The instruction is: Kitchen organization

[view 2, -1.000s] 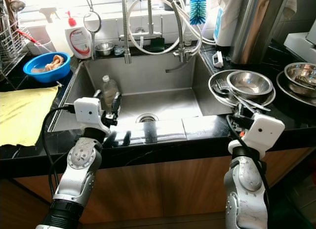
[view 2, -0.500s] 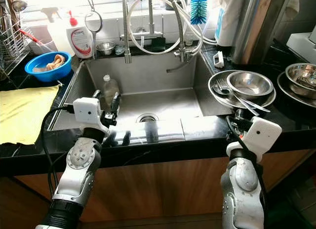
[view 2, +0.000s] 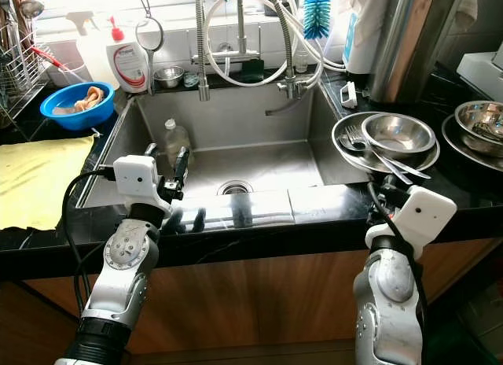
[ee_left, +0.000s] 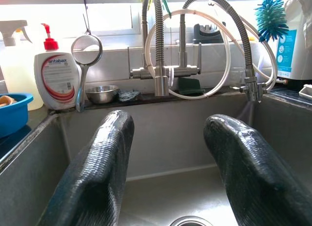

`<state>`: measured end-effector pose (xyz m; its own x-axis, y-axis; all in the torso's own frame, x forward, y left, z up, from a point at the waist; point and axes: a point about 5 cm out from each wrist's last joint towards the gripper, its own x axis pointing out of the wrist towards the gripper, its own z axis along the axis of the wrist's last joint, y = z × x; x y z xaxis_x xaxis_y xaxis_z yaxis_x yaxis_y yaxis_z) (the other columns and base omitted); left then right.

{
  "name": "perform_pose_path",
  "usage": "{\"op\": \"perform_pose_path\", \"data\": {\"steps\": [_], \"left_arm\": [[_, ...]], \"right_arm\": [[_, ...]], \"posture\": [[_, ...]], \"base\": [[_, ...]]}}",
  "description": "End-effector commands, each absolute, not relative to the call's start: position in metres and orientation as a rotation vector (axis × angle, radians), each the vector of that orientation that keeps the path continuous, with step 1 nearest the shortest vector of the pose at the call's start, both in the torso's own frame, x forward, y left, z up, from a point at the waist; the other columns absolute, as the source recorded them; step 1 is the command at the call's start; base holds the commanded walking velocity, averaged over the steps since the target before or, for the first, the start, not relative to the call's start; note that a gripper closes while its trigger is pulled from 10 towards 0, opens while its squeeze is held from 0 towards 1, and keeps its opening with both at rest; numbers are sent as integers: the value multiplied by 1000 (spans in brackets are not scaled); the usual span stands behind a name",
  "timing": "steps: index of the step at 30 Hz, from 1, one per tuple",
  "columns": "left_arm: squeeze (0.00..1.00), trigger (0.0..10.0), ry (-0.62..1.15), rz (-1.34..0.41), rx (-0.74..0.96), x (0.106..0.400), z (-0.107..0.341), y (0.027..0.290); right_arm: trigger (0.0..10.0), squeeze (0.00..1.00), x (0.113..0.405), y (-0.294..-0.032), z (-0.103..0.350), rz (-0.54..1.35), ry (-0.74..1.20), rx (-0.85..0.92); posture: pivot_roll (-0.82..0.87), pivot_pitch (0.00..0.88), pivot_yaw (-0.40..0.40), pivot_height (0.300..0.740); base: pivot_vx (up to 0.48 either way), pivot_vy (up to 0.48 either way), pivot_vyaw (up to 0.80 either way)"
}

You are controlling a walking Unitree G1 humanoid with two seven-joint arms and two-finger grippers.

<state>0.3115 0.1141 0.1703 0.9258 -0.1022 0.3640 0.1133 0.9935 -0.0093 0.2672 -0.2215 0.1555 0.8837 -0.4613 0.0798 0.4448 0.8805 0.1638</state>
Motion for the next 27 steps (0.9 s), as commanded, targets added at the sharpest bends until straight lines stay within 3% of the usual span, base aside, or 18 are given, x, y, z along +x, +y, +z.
{"op": "perform_pose_path", "data": {"steps": [1,27], "left_arm": [[0,10000,-368,-103,-32,312,170,118],[0,10000,-375,-110,-20,312,171,118]], "right_arm": [[10000,0,270,-220,156,-480,-119,159],[10000,0,280,-217,158,-484,-133,200]], "posture": [[-202,0,86,740],[-190,0,86,740]], "base": [[0,0,0],[0,0,0]]}}
